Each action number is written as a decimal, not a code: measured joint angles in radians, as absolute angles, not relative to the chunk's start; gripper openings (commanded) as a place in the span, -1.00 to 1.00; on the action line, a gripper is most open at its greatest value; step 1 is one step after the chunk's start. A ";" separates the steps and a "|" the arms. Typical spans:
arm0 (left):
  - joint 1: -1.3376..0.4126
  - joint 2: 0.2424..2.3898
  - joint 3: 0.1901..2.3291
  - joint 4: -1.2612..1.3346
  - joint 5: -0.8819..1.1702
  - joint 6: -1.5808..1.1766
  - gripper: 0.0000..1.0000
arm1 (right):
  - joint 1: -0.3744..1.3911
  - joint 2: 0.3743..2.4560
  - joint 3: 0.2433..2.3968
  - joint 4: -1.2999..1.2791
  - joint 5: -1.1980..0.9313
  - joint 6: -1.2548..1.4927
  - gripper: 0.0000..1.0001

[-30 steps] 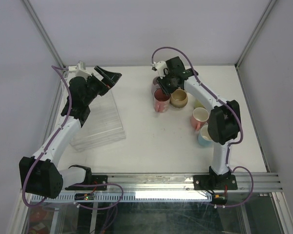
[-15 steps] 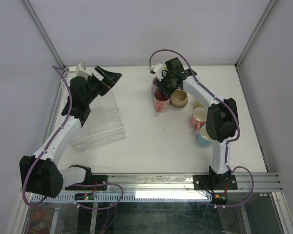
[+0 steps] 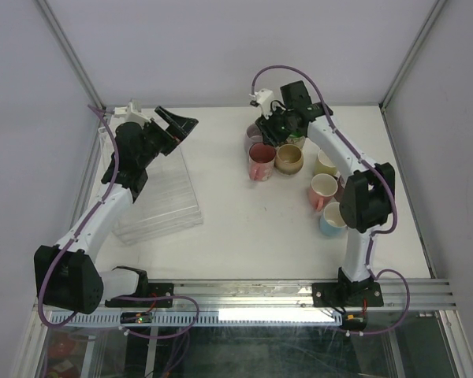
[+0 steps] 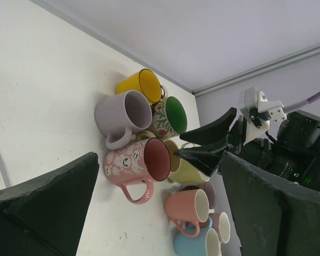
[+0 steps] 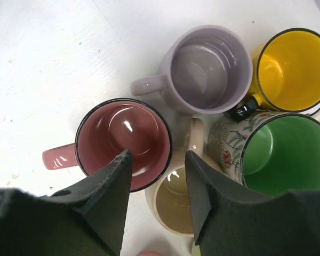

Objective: Load the cups into the dish rack
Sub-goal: Pick up the cup at the center of the board.

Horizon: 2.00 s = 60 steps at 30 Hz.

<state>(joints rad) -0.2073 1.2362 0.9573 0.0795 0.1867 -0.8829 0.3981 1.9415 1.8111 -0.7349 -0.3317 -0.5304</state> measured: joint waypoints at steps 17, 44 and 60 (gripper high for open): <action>-0.207 1.241 0.958 0.079 0.189 -0.905 0.88 | 0.394 2.074 1.881 -0.792 -0.299 -0.561 -0.28; -0.207 1.241 0.957 0.105 0.249 -0.953 0.77 | 0.377 2.099 1.881 -0.819 -0.352 -0.564 -1.00; -0.201 1.249 0.955 0.326 0.392 -1.105 0.80 | 0.250 1.879 1.794 -0.683 -0.659 -0.282 -1.00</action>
